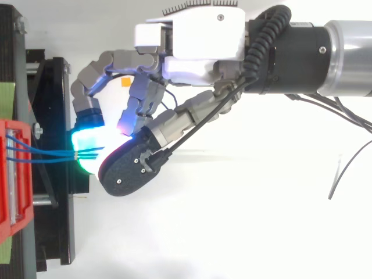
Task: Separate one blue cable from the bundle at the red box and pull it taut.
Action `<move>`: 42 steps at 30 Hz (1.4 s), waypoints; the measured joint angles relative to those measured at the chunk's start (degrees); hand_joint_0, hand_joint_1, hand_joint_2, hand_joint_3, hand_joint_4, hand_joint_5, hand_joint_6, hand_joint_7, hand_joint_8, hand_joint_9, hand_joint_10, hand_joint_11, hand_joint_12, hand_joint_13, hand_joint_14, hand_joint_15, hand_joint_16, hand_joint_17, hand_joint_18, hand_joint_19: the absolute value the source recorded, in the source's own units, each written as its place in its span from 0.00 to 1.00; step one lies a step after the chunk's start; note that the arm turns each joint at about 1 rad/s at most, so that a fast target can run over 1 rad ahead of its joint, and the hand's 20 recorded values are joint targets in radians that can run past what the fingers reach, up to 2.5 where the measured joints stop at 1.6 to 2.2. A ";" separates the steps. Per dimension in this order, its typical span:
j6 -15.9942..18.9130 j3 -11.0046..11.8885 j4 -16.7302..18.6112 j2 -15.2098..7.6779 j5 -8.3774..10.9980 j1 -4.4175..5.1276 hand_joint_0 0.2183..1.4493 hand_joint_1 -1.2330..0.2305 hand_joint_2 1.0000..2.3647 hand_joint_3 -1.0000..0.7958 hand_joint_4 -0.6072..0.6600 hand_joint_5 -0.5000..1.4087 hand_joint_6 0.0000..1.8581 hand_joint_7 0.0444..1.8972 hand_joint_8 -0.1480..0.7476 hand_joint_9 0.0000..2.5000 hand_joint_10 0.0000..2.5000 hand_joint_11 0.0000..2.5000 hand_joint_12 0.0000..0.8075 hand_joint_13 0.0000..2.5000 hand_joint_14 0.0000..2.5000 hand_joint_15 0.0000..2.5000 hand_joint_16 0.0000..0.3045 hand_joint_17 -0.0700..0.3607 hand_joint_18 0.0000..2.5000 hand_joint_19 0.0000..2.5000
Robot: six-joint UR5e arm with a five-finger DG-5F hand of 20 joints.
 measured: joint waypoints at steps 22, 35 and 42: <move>0.06 0.08 0.07 0.03 0.00 0.00 0.40 0.23 0.00 0.28 0.52 0.17 0.46 0.57 0.50 0.47 0.01 0.57 0.41 0.45 0.01 0.50 0.13 0.37 0.34 0.32; 0.08 0.10 0.06 0.03 0.00 -0.07 0.30 0.30 0.00 0.28 0.54 0.17 0.45 0.56 0.50 0.48 0.01 0.57 0.41 0.45 0.01 0.50 0.13 0.36 0.34 0.32; 0.08 0.08 0.07 0.02 0.00 -0.08 0.26 0.33 0.00 0.28 0.54 0.18 0.45 0.55 0.51 0.48 0.01 0.57 0.42 0.45 0.01 0.50 0.13 0.37 0.33 0.32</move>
